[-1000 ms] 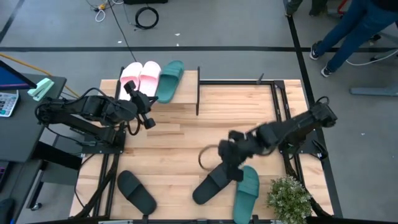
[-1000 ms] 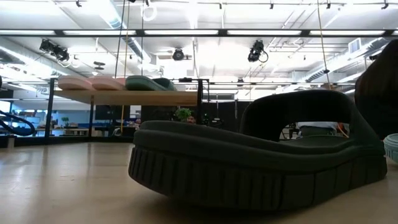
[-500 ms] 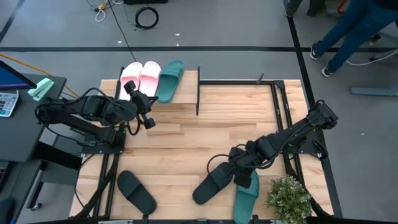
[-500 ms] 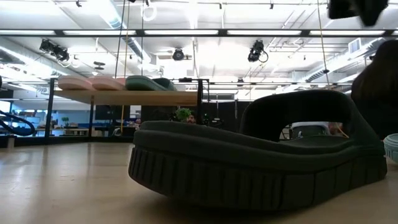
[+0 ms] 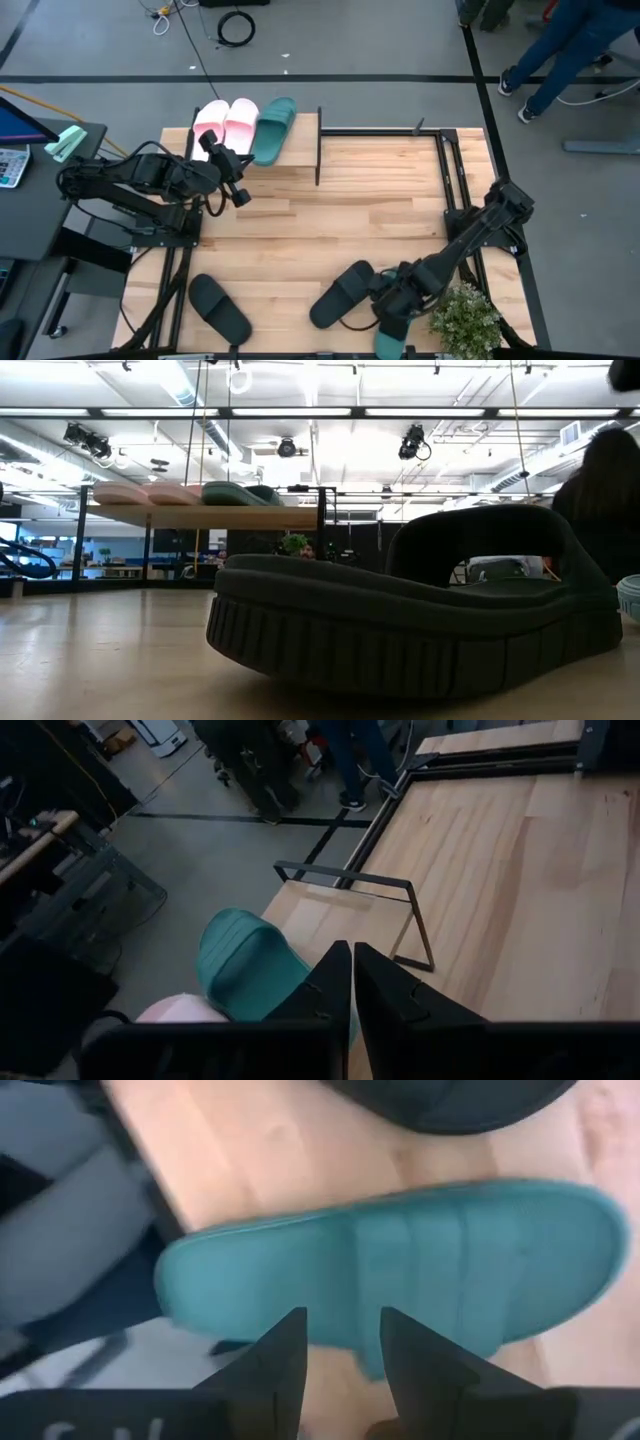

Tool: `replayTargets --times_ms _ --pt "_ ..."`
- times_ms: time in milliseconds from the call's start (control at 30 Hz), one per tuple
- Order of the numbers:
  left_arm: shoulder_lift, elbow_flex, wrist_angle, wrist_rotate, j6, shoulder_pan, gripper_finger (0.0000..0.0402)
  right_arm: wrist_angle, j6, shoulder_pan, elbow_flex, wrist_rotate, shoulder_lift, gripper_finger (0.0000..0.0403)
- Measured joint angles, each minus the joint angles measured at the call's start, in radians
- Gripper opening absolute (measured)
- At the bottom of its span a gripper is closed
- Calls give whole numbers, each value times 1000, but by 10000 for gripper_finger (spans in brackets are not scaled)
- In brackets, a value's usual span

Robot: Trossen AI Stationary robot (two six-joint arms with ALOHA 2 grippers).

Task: Pick and place slides into the shelf
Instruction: Put the green slide on the shelf

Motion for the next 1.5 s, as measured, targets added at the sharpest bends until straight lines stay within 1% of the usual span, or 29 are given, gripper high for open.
replayTargets --times_ms 100,233,400,600,733,833,933,1033,1233,1333,1500 --pt "0 0 -9 -1 -20 0 15 3 -30 2 0 3 39 134" --pt "0 0 -8 -1 -32 1 8 2 -28 11 0 -47 62 135" --pt "0 0 -9 0 -88 1 11 -12 73 40 0 -43 60 135" --pt "0 0 -19 0 -146 1 26 -20 132 79 0 -34 75 135" --pt "0 0 -20 0 -167 1 22 -28 112 89 0 -25 104 135" --pt "0 0 -20 0 -189 1 15 -28 98 89 0 9 123 135" --pt "0 0 -20 0 -223 1 9 -31 75 90 0 10 128 134" --pt "0 0 -20 0 -254 1 9 -32 116 90 0 -7 112 129" --pt "17 0 -21 3 -306 1 23 -46 99 99 1 90 90 109" --pt "34 0 -19 7 -320 -1 23 -47 92 104 1 79 94 99" --pt "76 -1 -21 20 -316 -5 13 -50 88 113 0 59 125 86"
